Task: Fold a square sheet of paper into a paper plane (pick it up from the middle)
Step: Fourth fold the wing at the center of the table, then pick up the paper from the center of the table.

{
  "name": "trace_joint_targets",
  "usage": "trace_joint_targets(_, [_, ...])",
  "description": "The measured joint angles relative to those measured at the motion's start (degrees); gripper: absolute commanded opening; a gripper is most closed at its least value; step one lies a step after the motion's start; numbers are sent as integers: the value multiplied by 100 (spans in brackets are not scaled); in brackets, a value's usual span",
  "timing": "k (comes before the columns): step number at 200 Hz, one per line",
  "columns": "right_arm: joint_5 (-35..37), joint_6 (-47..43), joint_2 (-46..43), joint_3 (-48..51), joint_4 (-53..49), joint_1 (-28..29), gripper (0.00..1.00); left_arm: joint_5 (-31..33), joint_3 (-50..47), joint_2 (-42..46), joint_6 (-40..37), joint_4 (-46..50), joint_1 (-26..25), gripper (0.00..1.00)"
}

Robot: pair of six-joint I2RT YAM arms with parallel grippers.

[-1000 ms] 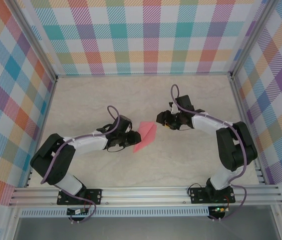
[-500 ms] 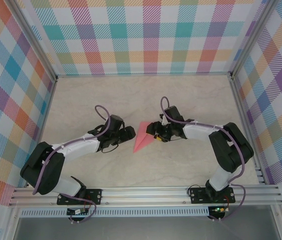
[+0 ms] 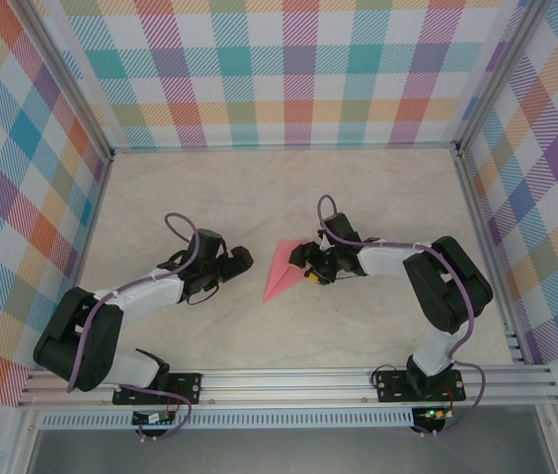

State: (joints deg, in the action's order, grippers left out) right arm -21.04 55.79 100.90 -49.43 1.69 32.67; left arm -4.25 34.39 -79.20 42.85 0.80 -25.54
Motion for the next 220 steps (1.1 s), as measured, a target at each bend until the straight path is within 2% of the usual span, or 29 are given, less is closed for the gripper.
trace_joint_targets(55, [-63, 76, 96, -170, -240, -31, 60, -435, -181, -2, 85, -398, 173, 96])
trace_joint_targets(119, [-44, 79, 144, -247, -398, -39, 52, -721, -203, -7, 149, -592, 212, 96])
trace_joint_targets(174, [334, 26, -57, -216, -348, 55, 56, -793, -245, 0, 146, -562, 212, 96])
trace_joint_targets(220, [385, -111, -173, -348, -227, 116, 53, -835, -245, 0, 146, -562, 212, 96])
